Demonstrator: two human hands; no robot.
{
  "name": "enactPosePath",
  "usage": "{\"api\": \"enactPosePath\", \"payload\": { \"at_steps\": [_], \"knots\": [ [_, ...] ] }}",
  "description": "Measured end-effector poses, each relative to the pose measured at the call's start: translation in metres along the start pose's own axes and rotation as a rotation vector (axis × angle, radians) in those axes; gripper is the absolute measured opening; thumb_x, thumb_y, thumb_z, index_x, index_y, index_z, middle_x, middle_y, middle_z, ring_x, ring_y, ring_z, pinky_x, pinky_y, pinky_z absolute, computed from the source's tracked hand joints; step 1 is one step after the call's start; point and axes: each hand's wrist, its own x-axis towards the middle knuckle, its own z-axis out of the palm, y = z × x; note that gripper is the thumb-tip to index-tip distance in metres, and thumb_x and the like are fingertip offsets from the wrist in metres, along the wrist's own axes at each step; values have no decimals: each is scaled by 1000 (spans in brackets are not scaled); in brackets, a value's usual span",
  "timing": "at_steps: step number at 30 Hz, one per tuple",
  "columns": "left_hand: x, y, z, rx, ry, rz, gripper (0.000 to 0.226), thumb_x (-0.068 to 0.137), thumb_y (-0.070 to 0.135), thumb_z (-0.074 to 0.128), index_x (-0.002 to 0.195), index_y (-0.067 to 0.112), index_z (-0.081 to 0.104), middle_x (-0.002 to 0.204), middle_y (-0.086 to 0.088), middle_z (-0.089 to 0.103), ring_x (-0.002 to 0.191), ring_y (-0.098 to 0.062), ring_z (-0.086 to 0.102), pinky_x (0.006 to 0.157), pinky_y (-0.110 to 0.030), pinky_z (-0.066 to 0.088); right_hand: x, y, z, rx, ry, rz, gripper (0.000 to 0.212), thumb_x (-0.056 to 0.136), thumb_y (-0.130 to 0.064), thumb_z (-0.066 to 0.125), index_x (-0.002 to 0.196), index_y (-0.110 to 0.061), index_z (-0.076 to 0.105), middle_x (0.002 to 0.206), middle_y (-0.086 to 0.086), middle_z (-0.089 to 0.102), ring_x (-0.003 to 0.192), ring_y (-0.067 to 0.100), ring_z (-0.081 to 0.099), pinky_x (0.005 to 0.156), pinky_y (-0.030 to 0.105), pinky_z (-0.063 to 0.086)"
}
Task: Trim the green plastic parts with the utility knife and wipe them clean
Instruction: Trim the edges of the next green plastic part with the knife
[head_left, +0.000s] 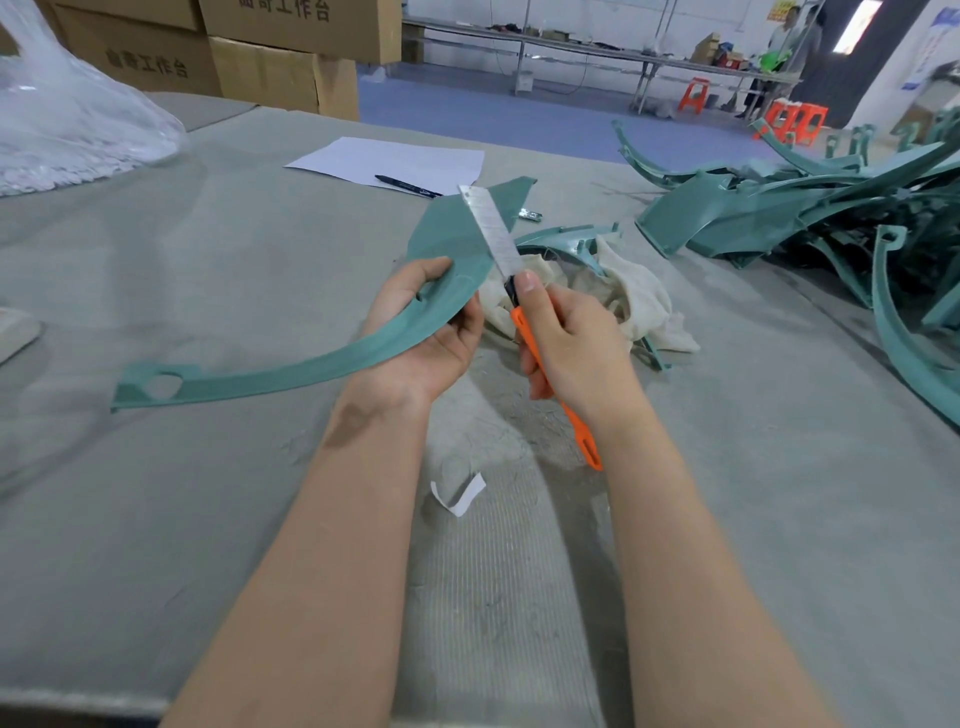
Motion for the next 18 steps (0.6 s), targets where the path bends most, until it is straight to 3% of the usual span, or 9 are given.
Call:
{"api": "enactPosePath", "payload": {
  "at_steps": [9, 14, 18],
  "knots": [
    [0, -1, 1, -64, 5, 32, 10, 89, 3, 56, 98, 6, 54, 82, -6, 59, 64, -13, 56, 50, -17, 51, -1, -3, 0, 78, -62, 23, 46, 98, -49, 43, 63, -21, 51, 47, 0, 56, 36, 16, 52, 37, 22, 41],
    [-4, -3, 4, -107, -9, 29, 7, 89, 3, 57, 82, 5, 56, 74, -6, 60, 63, -14, 57, 51, -17, 51, -3, -4, 0, 127, -106, 39, 47, 98, -49, 42, 63, -19, 48, 50, 5, 56, 38, 20, 51, 39, 25, 41],
    [-7, -4, 5, -128, -14, 30, 6, 88, 3, 58, 82, 4, 57, 74, -7, 62, 63, -15, 58, 50, -18, 52, -4, -7, 0, 142, -122, 53, 48, 98, -49, 42, 63, -17, 48, 53, 7, 57, 40, 21, 51, 40, 27, 42]
  ]
}}
